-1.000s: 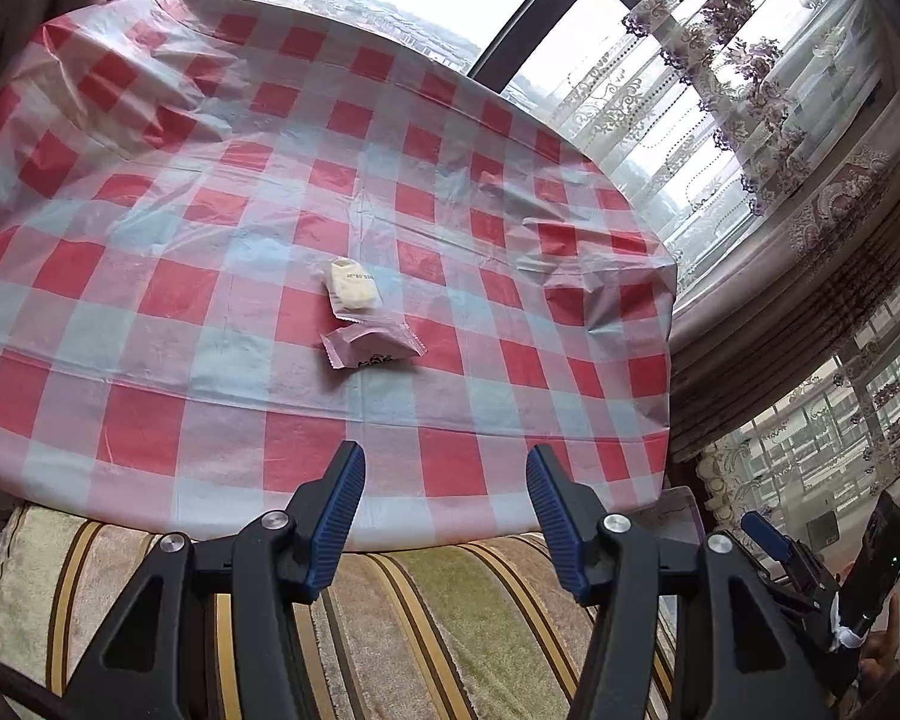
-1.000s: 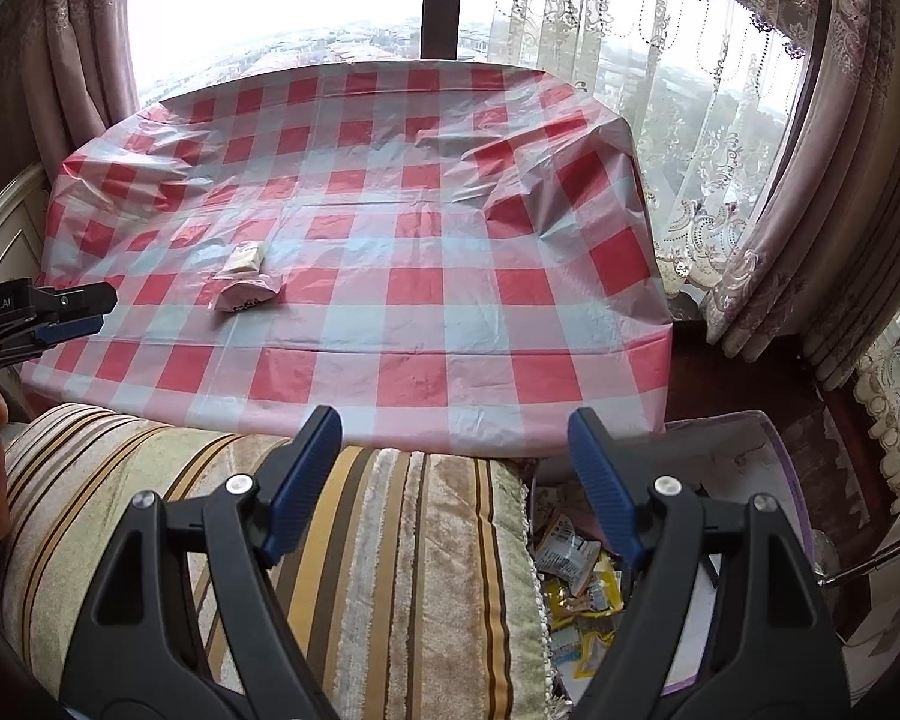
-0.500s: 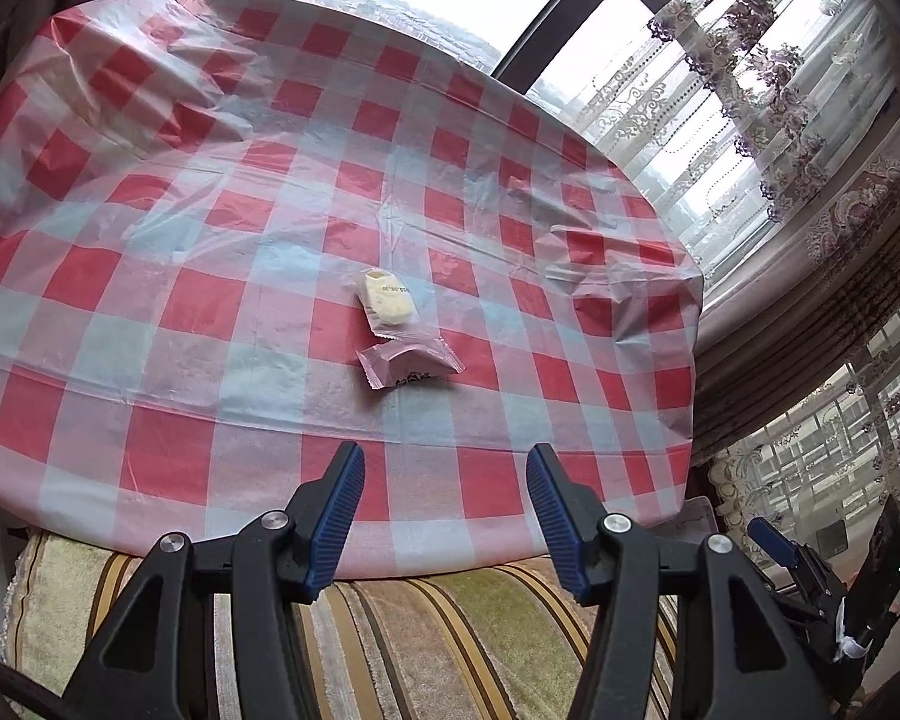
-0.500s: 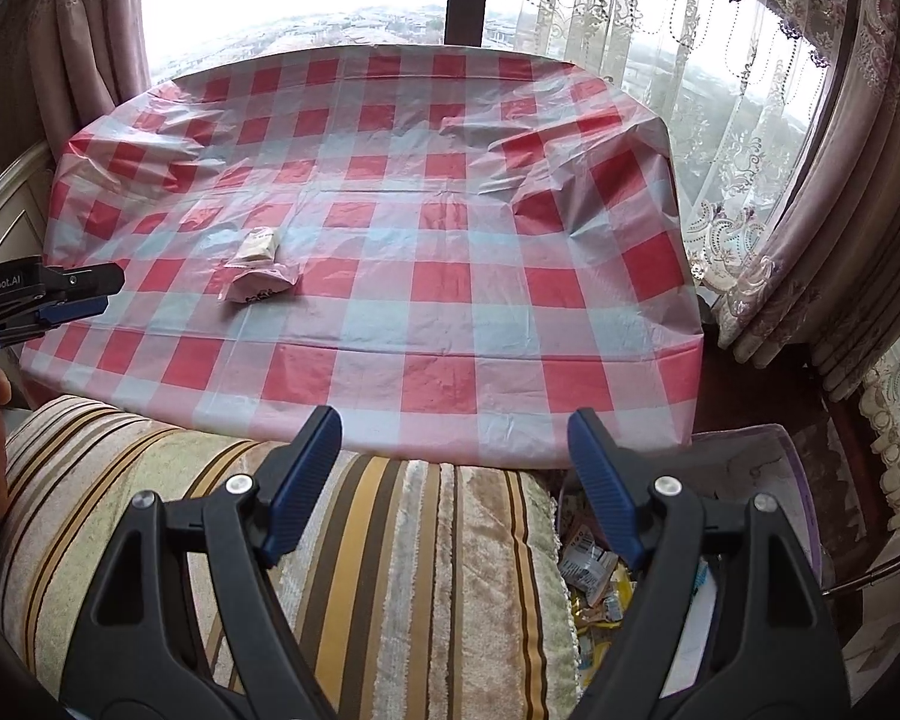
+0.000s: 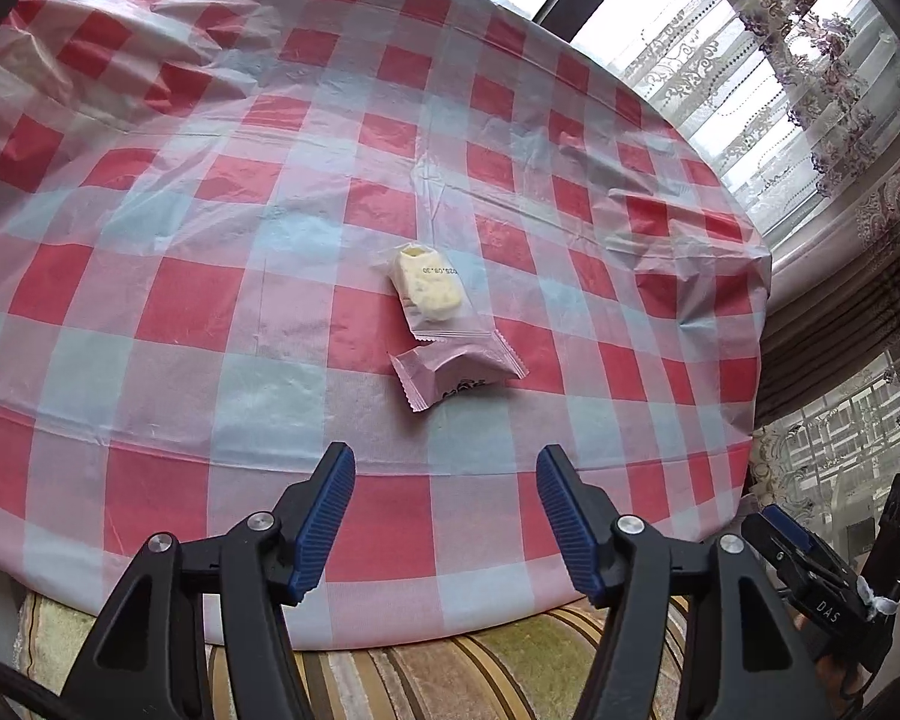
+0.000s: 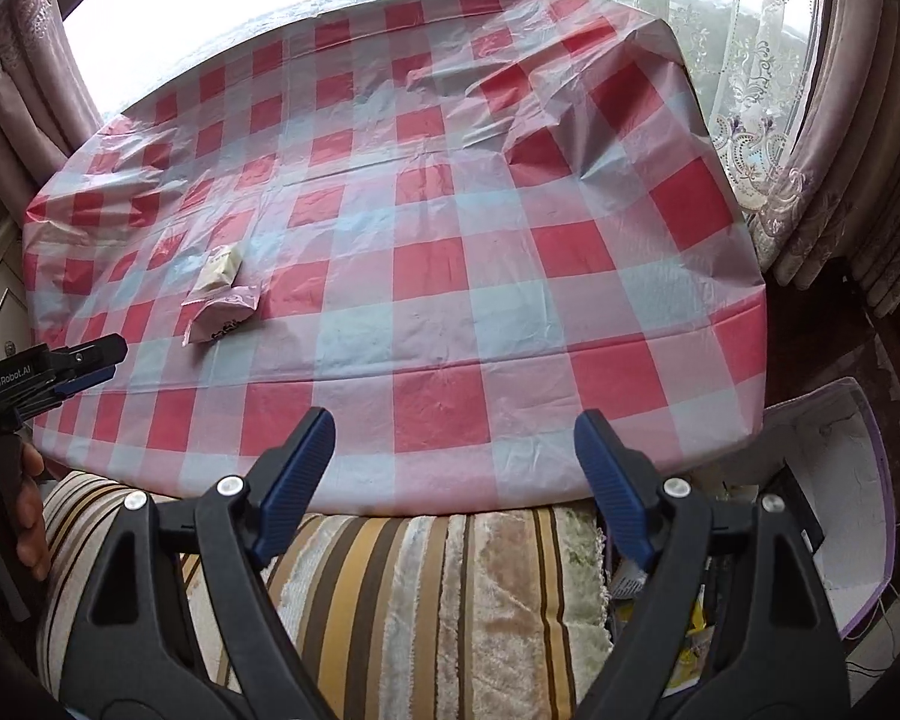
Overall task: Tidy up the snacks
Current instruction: 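Move both open tools toward the last two packets on the table, then grasp the clear yellow cake packet with the left tool while the right tool grasps the pink wrapper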
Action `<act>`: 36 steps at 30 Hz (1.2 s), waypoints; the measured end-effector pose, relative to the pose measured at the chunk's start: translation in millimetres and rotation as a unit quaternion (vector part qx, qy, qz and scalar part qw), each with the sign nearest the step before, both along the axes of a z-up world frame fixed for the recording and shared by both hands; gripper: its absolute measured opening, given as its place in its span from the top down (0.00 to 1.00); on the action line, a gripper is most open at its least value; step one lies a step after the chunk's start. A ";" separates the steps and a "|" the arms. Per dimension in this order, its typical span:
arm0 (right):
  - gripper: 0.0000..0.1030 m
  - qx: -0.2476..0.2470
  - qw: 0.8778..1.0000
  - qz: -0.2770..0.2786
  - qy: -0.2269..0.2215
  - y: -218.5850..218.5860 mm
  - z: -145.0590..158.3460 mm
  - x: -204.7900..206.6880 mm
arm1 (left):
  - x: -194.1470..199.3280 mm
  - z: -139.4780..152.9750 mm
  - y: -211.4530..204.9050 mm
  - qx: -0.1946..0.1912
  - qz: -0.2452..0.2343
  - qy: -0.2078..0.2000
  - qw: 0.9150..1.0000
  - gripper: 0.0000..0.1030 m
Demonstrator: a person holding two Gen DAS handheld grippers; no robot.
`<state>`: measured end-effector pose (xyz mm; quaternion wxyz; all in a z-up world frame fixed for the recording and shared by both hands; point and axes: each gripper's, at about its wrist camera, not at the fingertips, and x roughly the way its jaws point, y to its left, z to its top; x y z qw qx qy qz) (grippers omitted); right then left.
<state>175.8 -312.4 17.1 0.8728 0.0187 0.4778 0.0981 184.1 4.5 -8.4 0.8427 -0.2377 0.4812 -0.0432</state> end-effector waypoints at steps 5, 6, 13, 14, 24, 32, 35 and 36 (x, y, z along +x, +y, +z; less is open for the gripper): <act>0.19 0.010 0.999 0.024 0.025 32.0 -10.6 35.9 | 45.1 -9.6 3.9 -0.002 -0.005 0.012 1.000 0.38; 0.19 0.013 0.999 0.038 0.026 44.1 -11.4 41.5 | 55.4 -11.9 6.4 -0.010 -0.001 0.016 1.000 0.38; 0.14 0.024 0.993 0.105 0.046 112.3 -27.3 59.8 | 120.1 -34.7 -0.6 0.013 -0.009 0.063 0.998 0.38; 0.14 0.023 0.992 0.112 0.050 119.0 -29.6 60.8 | 126.0 -38.6 -2.5 0.029 -0.011 0.072 0.997 0.38; 0.12 0.082 0.988 0.074 0.108 148.9 -53.7 83.8 | 127.0 -45.8 13.4 0.067 -0.036 0.065 0.995 0.64; 0.12 0.052 0.991 0.047 0.114 192.9 -61.6 99.0 | 85.5 -32.0 70.2 0.042 0.031 0.032 0.998 0.64; 0.24 0.020 0.992 0.047 0.111 206.1 -68.7 103.0 | 74.5 -28.9 80.8 0.042 0.049 0.021 0.998 0.64; 0.27 -0.001 0.992 0.049 0.115 210.1 -72.3 102.6 | 71.8 -28.5 83.2 0.041 0.051 0.019 0.998 0.64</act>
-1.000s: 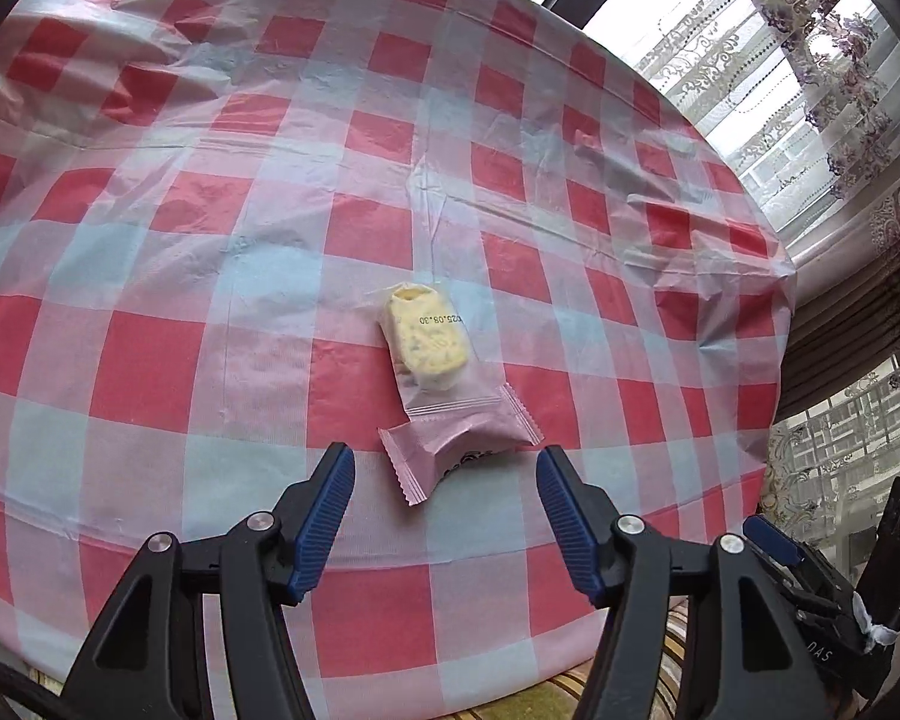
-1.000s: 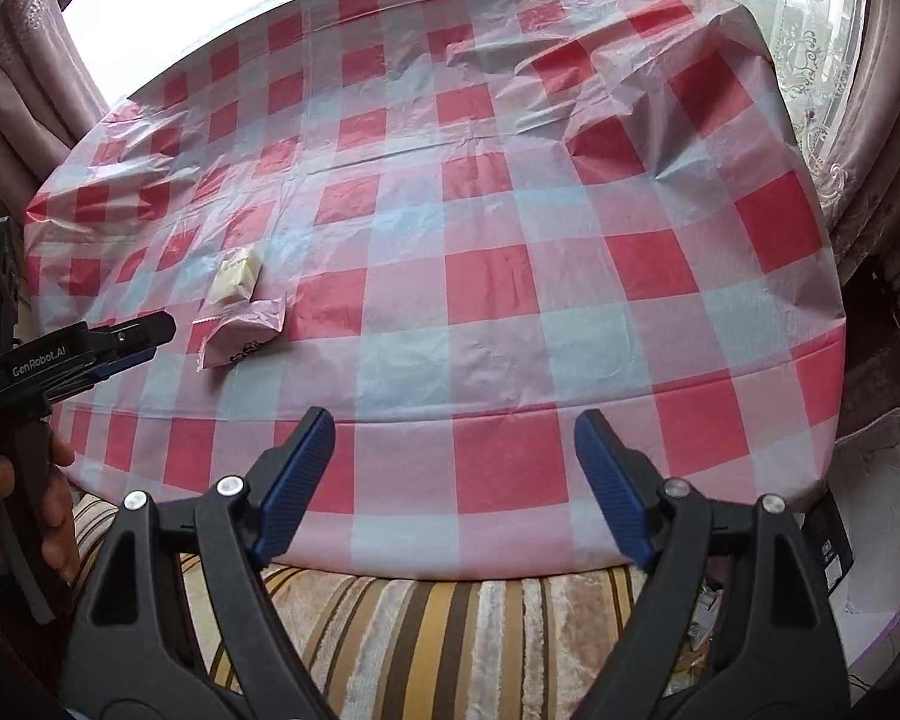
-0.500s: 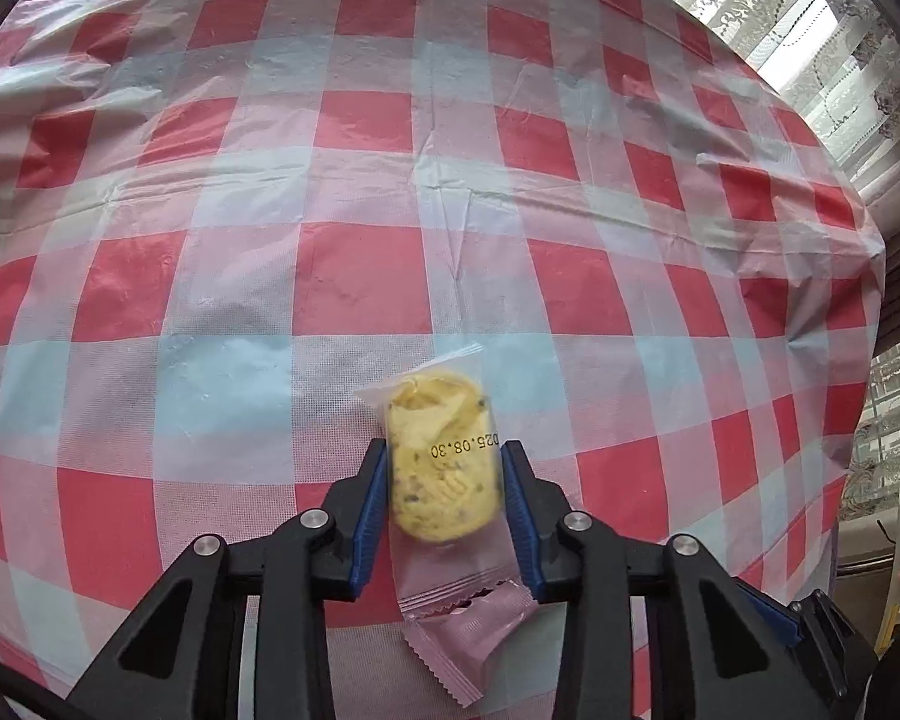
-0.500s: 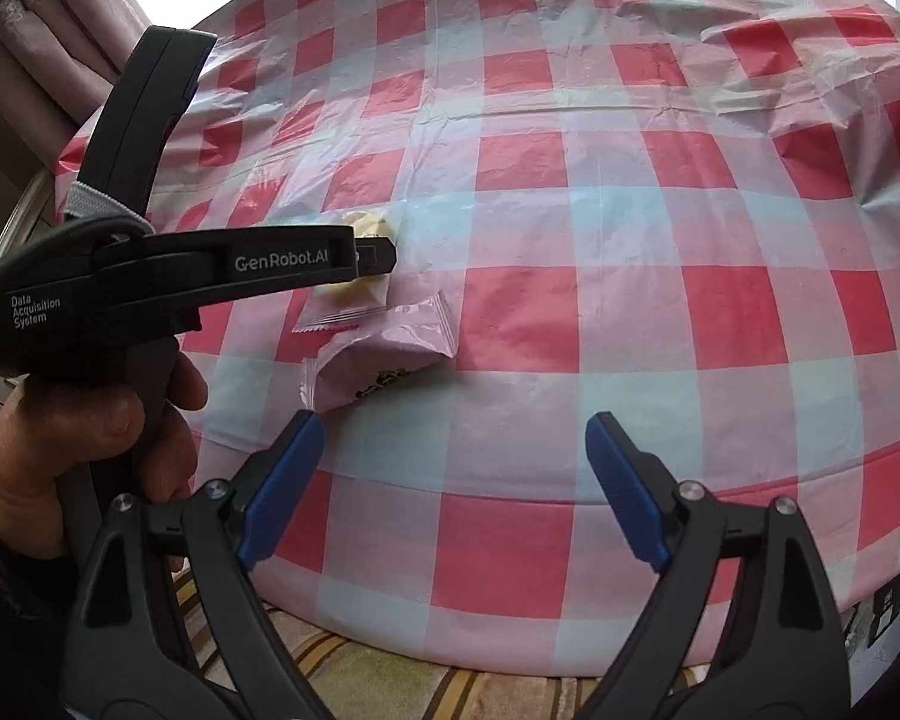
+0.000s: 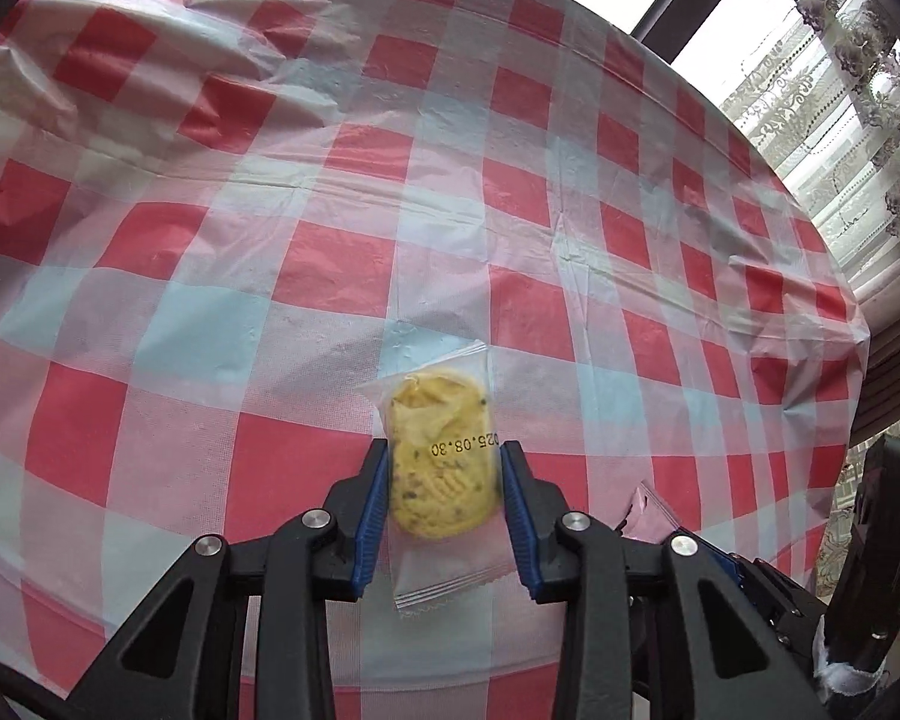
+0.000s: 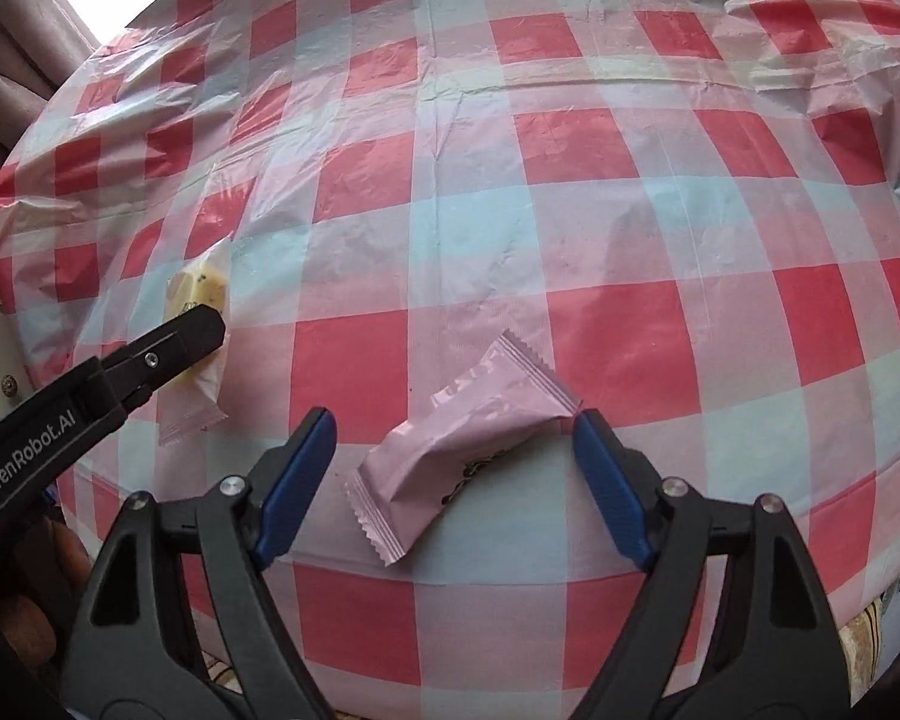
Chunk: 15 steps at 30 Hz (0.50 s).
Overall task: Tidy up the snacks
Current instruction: 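Grasp the clear yellow cake packet with the left tool while the right tool grasps the pink wrapper, then carry both held packets over the white box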
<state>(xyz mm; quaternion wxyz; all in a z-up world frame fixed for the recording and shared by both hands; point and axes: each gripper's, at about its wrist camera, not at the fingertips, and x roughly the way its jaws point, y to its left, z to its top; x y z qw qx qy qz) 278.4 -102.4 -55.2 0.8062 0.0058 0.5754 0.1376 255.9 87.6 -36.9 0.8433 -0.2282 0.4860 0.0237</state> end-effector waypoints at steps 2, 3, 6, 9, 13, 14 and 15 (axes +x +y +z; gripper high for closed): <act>0.43 -0.031 0.999 0.013 -0.018 5.1 1.3 -5.0 | -4.7 -0.8 3.9 -0.005 0.003 -0.001 1.000 0.64; 0.48 -0.042 0.999 0.016 -0.023 5.4 1.7 -6.0 | -7.2 -1.5 5.3 -0.008 0.005 -0.001 1.000 0.64; 0.70 -0.041 0.999 0.018 -0.030 -2.9 1.9 -6.1 | -14.2 -2.7 2.7 -0.005 0.000 -0.001 1.000 0.64; 0.77 -0.034 0.999 0.027 -0.033 -10.7 2.0 -8.5 | -20.3 -4.3 -6.5 -0.005 -0.012 0.002 1.000 0.64; 0.78 -0.039 0.997 0.030 -0.053 -18.3 9.9 -15.9 | -27.6 -3.2 -22.3 -0.003 -0.028 0.003 1.000 0.64; 0.78 -0.039 0.997 0.029 -0.058 -22.2 13.3 -18.4 | -29.1 -1.9 -26.2 -0.001 -0.031 0.003 1.000 0.64; 0.78 -0.039 0.997 0.028 -0.062 -26.2 17.1 -21.0 | -30.8 0.0 -30.8 0.001 -0.034 0.002 0.999 0.64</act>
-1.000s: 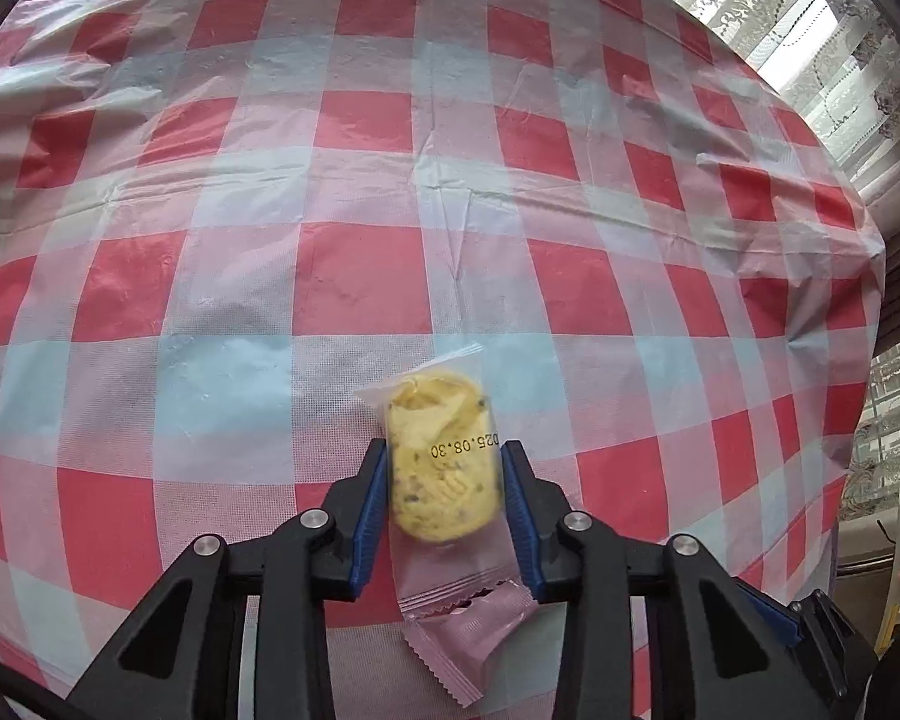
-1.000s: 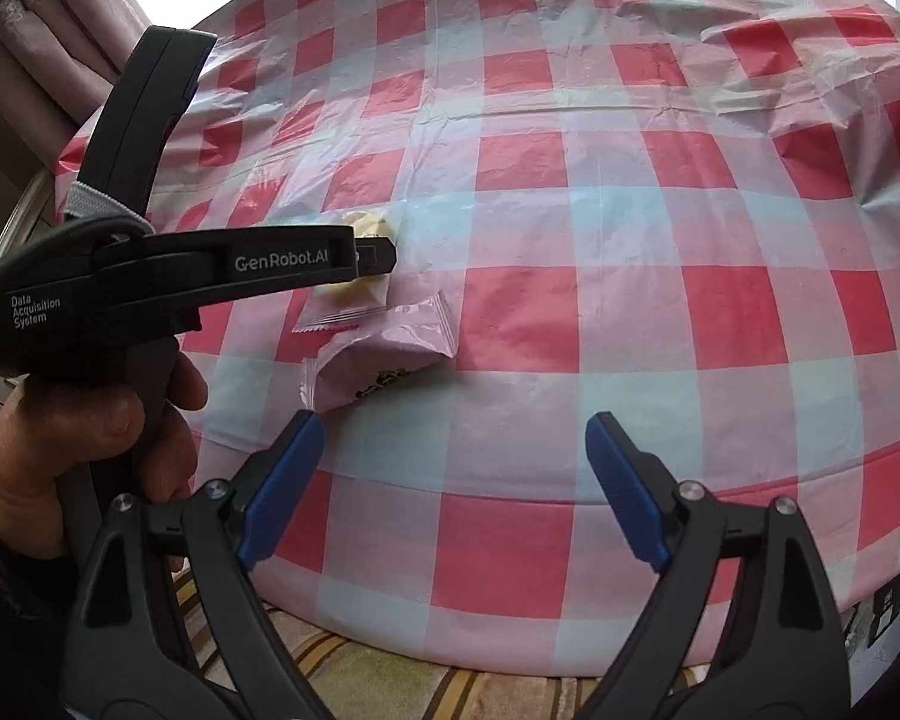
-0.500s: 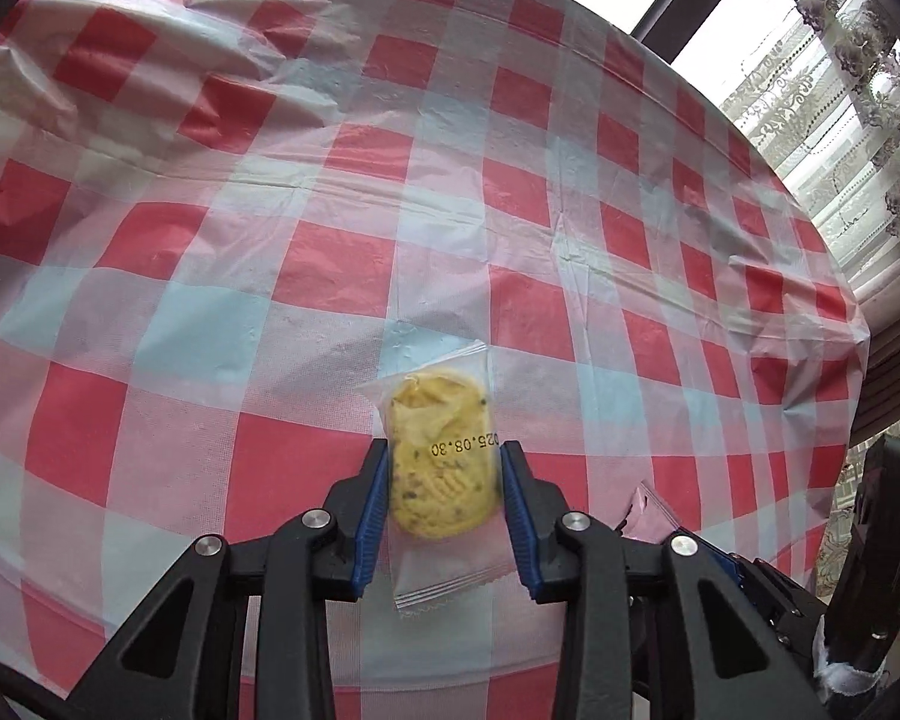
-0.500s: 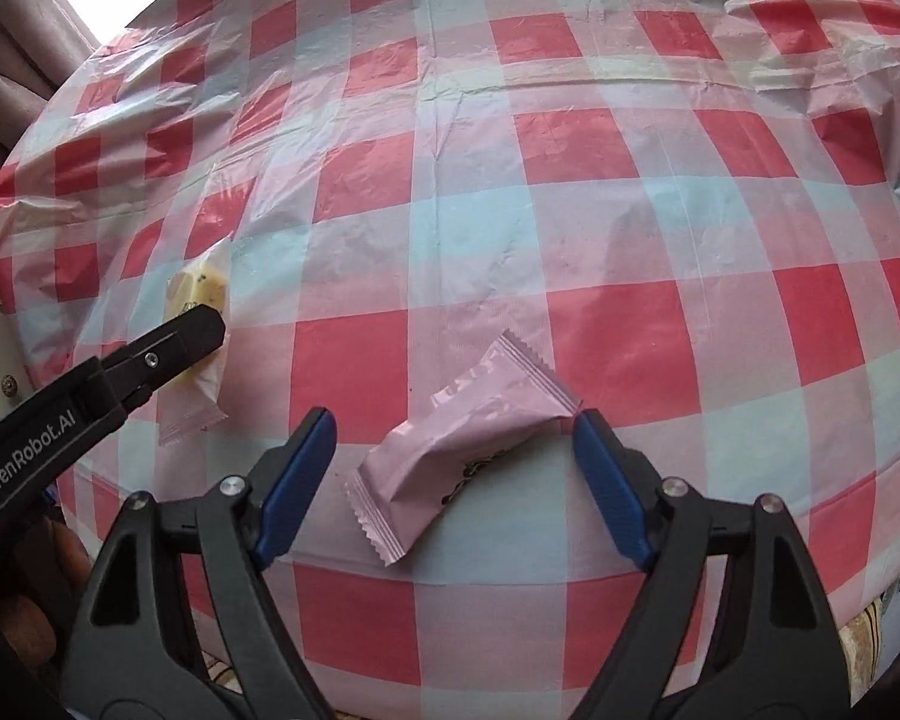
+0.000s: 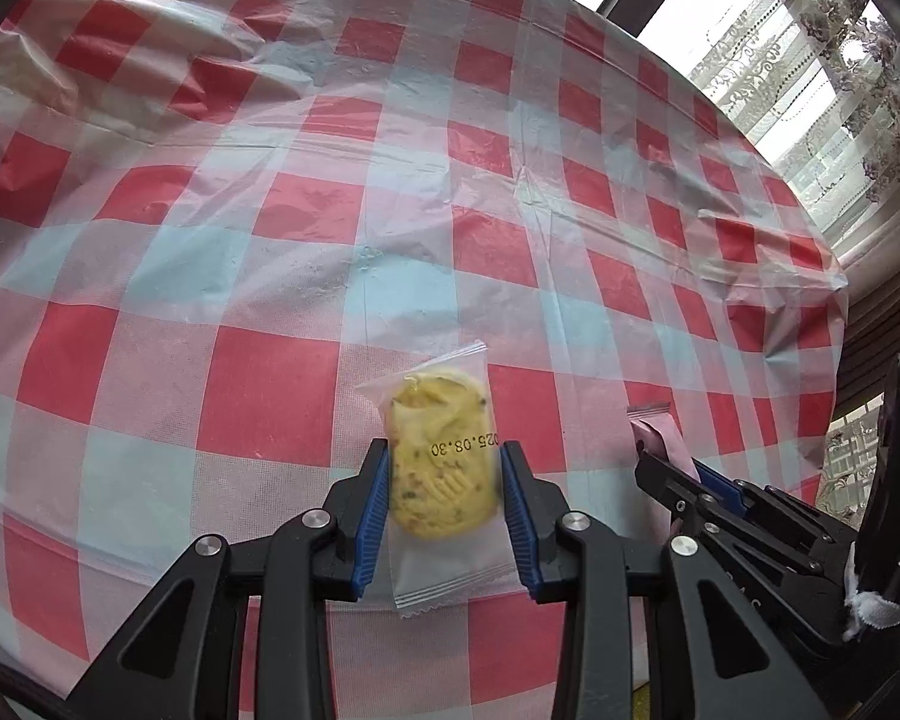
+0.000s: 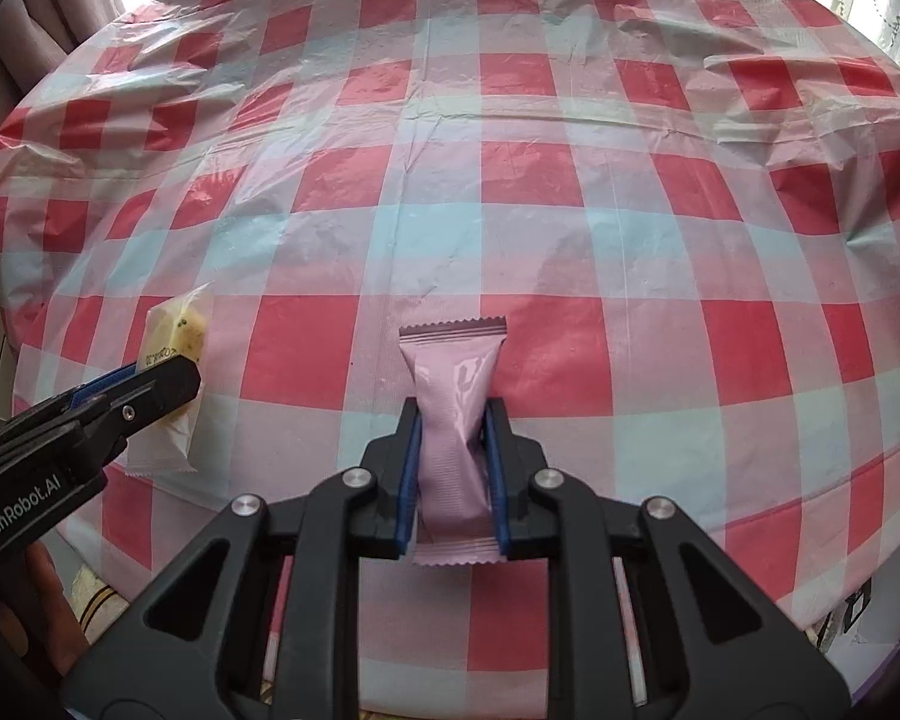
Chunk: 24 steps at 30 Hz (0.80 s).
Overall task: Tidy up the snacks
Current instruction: 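Carry both held packets over the white box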
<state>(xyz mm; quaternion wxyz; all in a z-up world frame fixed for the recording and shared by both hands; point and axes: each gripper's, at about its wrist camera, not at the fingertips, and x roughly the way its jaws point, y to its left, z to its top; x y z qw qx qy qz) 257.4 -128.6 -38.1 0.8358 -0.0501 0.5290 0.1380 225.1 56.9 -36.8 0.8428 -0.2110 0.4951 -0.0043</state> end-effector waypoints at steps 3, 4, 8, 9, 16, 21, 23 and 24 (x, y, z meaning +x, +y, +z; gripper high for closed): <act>0.78 0.003 1.000 -0.003 -0.012 -14.3 9.5 -7.7 | -3.4 6.9 -16.5 0.006 -0.013 -0.003 1.000 0.64; 0.78 0.004 1.000 -0.005 -0.016 -20.1 12.9 -11.2 | -4.2 9.4 -22.4 0.007 -0.018 -0.004 1.000 0.64; 0.78 0.019 0.999 -0.017 -0.024 -45.0 24.3 -23.0 | -8.1 19.4 -49.9 0.014 -0.040 -0.009 0.999 0.64; 0.78 0.023 0.999 -0.021 -0.025 -51.4 26.7 -25.3 | -9.6 21.8 -56.7 0.015 -0.044 -0.009 0.999 0.64; 0.78 0.052 0.997 -0.051 -0.035 -104.9 41.3 -42.6 | -19.6 38.0 -108.2 0.016 -0.075 -0.017 0.997 0.64; 0.78 0.068 0.993 -0.085 -0.039 -150.7 46.9 -53.4 | -22.4 49.2 -152.1 0.020 -0.107 -0.022 0.994 0.64; 0.78 0.072 0.992 -0.098 -0.043 -170.0 49.3 -59.2 | -23.5 51.6 -169.9 0.019 -0.122 -0.022 0.992 0.64; 0.78 0.072 0.991 -0.104 -0.045 -179.5 50.4 -62.2 | -24.0 52.3 -179.5 0.018 -0.129 -0.021 0.991 0.64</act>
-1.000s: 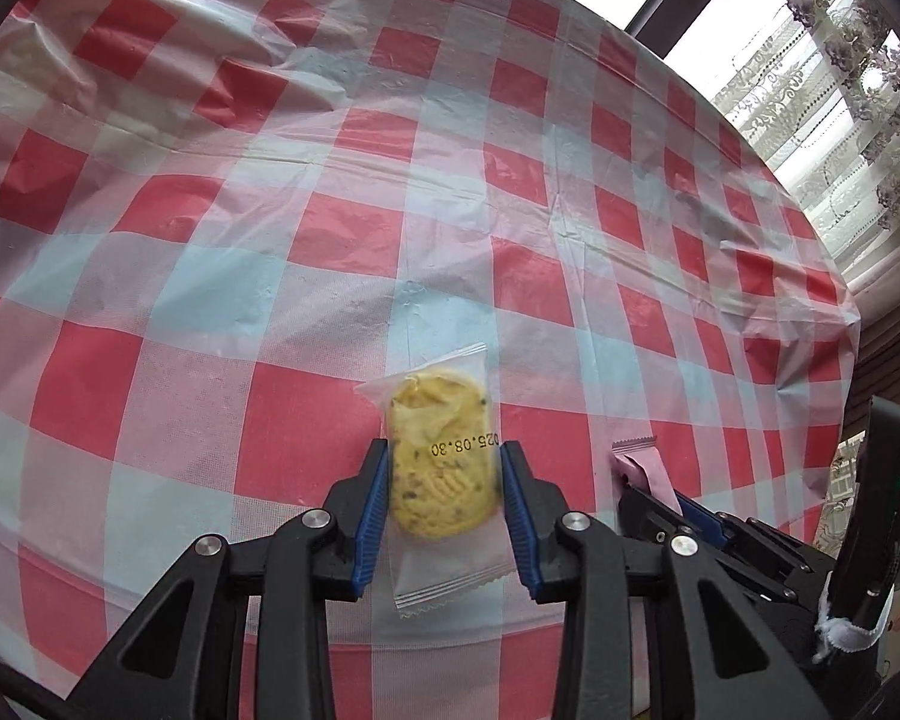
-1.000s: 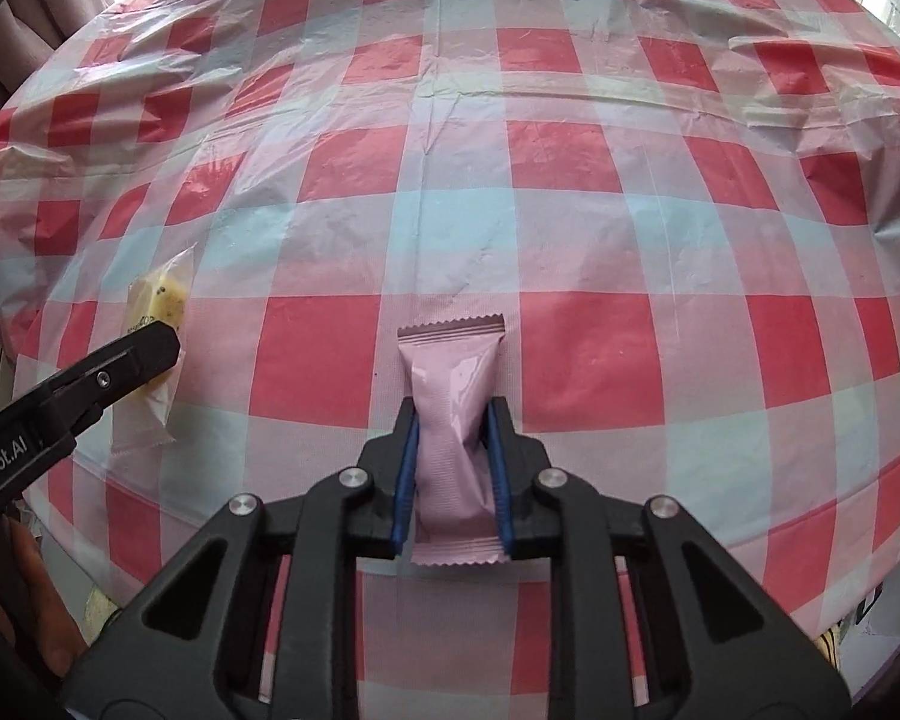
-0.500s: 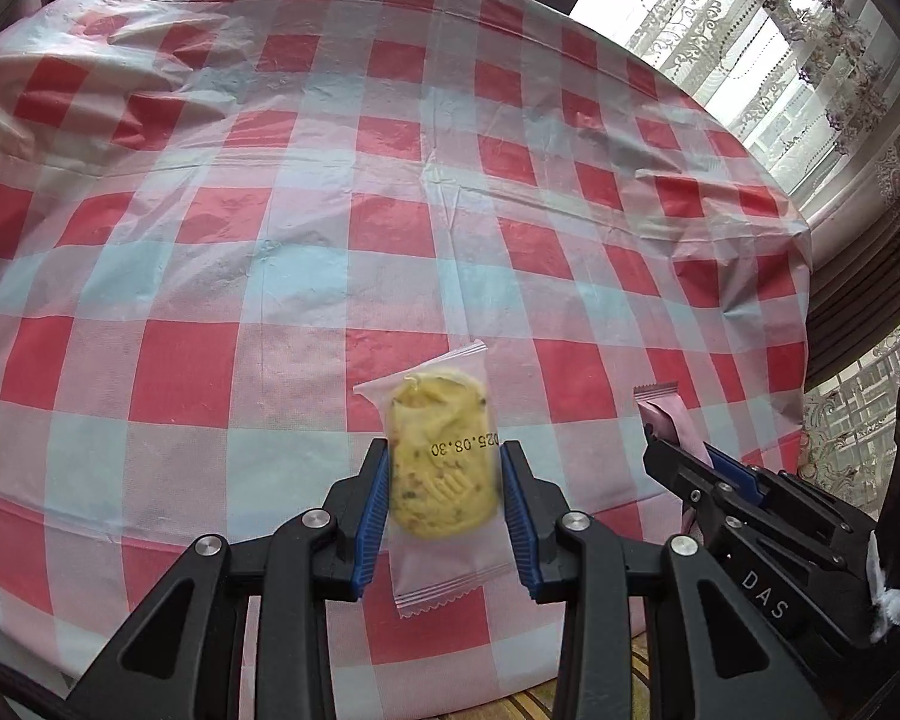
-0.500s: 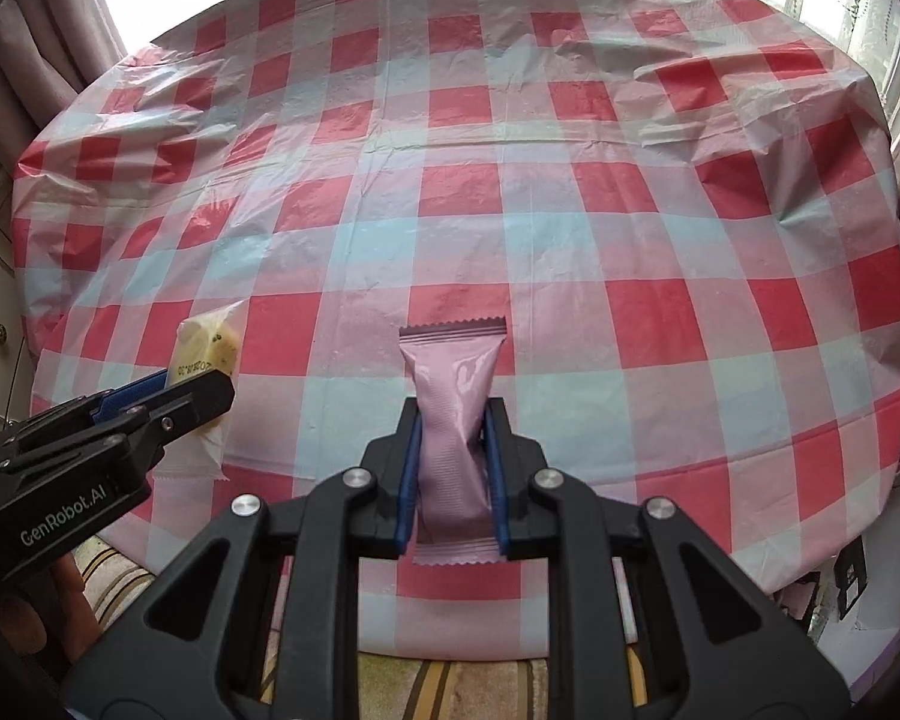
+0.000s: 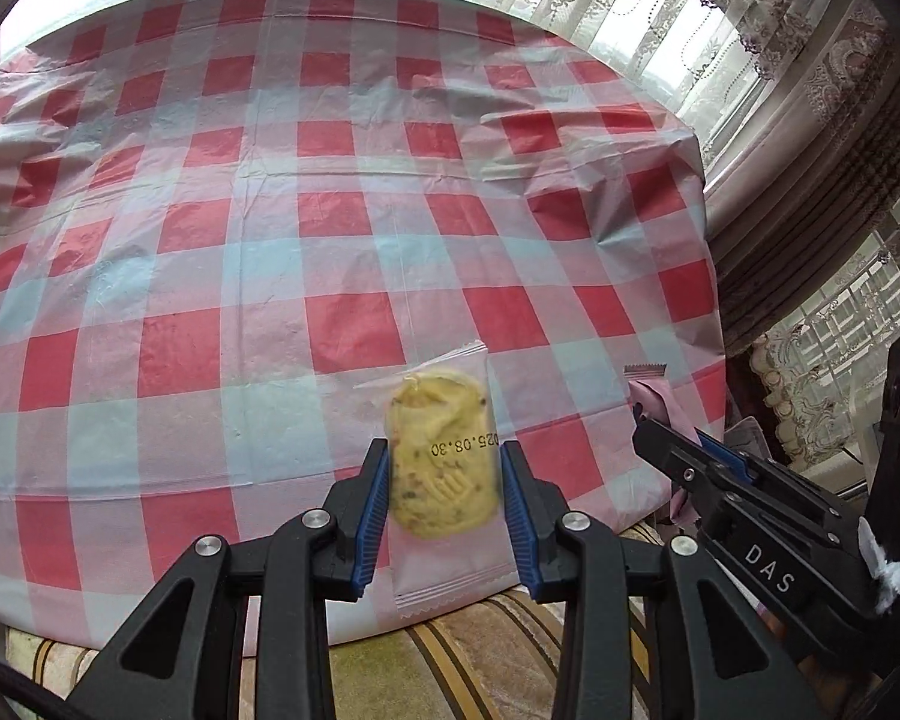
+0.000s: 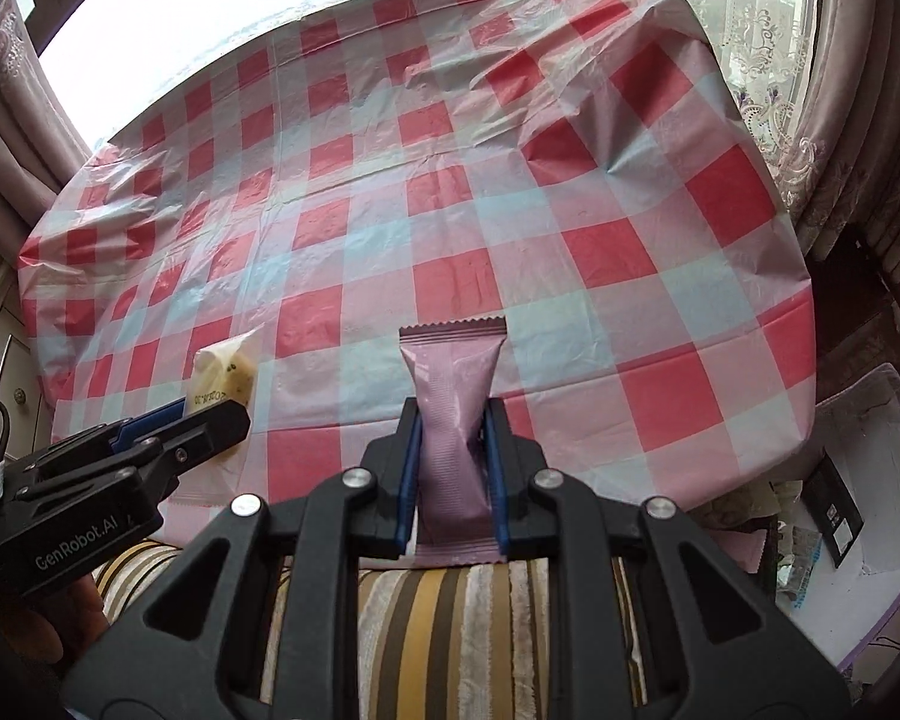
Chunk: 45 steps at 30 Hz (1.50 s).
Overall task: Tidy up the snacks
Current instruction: 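Carry both held packets over the white box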
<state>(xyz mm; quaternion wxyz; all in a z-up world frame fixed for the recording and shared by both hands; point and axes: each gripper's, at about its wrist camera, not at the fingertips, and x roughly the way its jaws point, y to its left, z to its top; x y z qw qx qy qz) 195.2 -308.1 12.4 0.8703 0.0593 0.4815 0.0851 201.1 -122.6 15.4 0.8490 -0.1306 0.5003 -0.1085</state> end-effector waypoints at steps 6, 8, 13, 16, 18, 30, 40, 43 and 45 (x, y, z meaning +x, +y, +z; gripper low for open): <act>0.78 0.007 0.999 -0.043 -0.004 -59.9 3.3 -17.5 | -5.8 2.2 -62.6 -0.012 -0.056 0.013 0.998 0.64; 0.78 0.012 0.998 -0.059 -0.005 -81.2 2.8 -24.6 | -9.0 2.5 -82.1 -0.012 -0.071 0.016 0.997 0.64; 0.78 0.003 0.994 -0.110 -0.008 -135.4 -1.8 -43.2 | -17.7 0.6 -129.8 -0.017 -0.113 0.028 0.993 0.64; 0.78 -0.002 0.990 -0.138 -0.006 -165.1 -7.1 -52.3 | -20.8 -2.6 -155.3 -0.018 -0.130 0.035 0.991 0.64; 0.78 -0.013 0.988 -0.156 -0.005 -182.5 -10.8 -57.6 | -22.7 -5.1 -171.5 -0.017 -0.146 0.039 0.988 0.64; 0.62 -0.037 0.976 -0.213 0.012 -230.8 -25.8 -74.6 | -23.3 -28.3 -222.6 -0.025 -0.195 0.083 0.977 0.63; 0.34 -0.089 0.976 -0.197 0.013 -214.6 -15.5 -92.9 | -51.3 -24.6 -187.6 -0.057 -0.155 0.106 0.981 0.43; 0.33 -0.105 0.974 -0.197 0.022 -210.5 -13.9 -103.7 | -67.5 -19.9 -176.1 -0.076 -0.146 0.096 0.982 0.41; 0.33 -0.117 0.972 -0.202 0.028 -209.6 -12.0 -111.3 | -77.6 -14.8 -169.3 -0.087 -0.143 0.087 0.982 0.34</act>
